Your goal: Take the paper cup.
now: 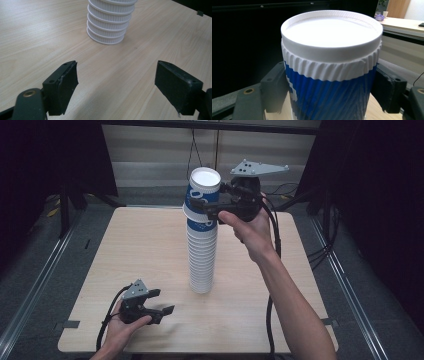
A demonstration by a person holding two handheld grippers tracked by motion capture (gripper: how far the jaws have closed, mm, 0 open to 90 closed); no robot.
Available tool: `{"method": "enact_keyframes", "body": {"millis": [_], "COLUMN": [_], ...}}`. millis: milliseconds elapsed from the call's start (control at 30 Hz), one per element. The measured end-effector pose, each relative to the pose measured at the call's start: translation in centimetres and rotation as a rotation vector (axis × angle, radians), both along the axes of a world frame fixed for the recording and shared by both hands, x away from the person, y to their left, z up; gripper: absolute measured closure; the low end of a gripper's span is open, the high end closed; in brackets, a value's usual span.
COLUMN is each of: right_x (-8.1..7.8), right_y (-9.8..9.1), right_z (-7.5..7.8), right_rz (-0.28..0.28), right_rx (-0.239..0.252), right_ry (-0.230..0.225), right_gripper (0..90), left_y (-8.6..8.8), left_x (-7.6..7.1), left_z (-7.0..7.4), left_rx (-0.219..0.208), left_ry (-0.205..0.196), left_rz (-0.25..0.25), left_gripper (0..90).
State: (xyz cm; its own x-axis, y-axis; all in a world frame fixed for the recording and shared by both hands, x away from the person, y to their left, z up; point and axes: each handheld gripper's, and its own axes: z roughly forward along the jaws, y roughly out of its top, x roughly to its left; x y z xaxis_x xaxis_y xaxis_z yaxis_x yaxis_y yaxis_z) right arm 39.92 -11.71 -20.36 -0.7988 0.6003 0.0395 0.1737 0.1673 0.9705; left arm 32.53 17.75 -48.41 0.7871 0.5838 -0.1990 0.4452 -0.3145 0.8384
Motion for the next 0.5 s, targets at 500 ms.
{"method": "enact_keyframes", "body": {"millis": [500], "right_x": [-0.6], "right_y": [-0.5], "right_z": [1.1], "right_rz": [0.002], "right_rx": [0.055], "right_ry": [-0.03], "right_gripper": [23.8], "left_y": [0.0], "left_x": [0.0], "left_z": [0.0], "left_rx": [0.002], "left_ry": [0.004], "left_rz": [0.007], "left_gripper": [18.5]}}
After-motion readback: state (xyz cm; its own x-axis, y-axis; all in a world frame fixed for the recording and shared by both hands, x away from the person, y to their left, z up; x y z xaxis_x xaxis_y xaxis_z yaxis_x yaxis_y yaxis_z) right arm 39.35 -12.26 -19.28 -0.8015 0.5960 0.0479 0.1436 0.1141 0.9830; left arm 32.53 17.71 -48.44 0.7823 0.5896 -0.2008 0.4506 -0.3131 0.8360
